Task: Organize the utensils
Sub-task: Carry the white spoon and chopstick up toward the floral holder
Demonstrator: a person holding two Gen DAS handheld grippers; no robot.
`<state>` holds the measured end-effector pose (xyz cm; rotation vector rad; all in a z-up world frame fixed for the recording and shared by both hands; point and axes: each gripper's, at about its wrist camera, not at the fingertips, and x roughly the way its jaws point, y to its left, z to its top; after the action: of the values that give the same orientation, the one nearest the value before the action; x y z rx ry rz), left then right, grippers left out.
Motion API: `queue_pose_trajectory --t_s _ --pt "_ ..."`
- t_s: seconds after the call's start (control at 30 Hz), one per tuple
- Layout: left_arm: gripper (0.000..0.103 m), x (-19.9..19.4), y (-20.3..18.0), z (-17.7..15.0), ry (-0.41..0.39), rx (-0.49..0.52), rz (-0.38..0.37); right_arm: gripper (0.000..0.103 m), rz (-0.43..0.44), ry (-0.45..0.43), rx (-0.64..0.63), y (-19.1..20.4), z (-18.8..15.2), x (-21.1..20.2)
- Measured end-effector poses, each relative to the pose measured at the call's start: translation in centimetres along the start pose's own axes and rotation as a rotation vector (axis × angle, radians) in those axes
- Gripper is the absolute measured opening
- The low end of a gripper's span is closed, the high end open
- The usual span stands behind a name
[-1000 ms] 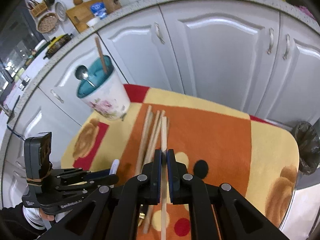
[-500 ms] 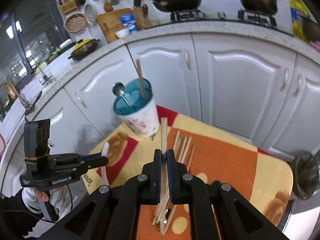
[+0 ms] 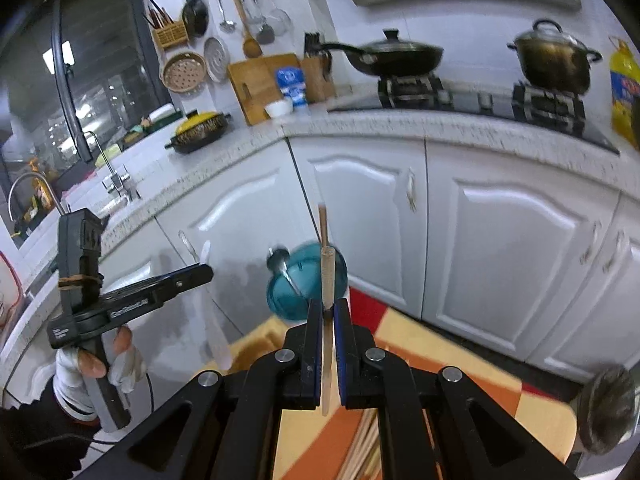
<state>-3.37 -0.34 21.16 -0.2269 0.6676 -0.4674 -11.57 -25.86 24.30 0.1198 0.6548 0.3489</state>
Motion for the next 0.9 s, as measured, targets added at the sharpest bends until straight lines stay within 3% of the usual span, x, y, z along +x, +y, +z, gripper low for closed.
queue_pose_trajectory --t_s 0.23,0.43,0.67,0.9 --pt "0.011 2.4 0.0 3.5 -0.098 0.027 0.069 0.005 -0.005 -0.066 -0.042 1.1 5.9 0.4" --pt "0.011 5.6 0.2 4.0 -0.083 0.053 0.055 0.005 -0.023 -0.085 -0.064 1.5 9.0 2.7" --pt "0.011 7.9 -0.2 2.7 -0.103 0.072 0.090 0.005 -0.037 -0.067 -0.063 1.3 10.5 7.3" --pt "0.011 9.8 0.2 0.8 -0.084 0.060 0.121 0.005 -0.047 0.010 -0.059 0.5 9.2 12.1"
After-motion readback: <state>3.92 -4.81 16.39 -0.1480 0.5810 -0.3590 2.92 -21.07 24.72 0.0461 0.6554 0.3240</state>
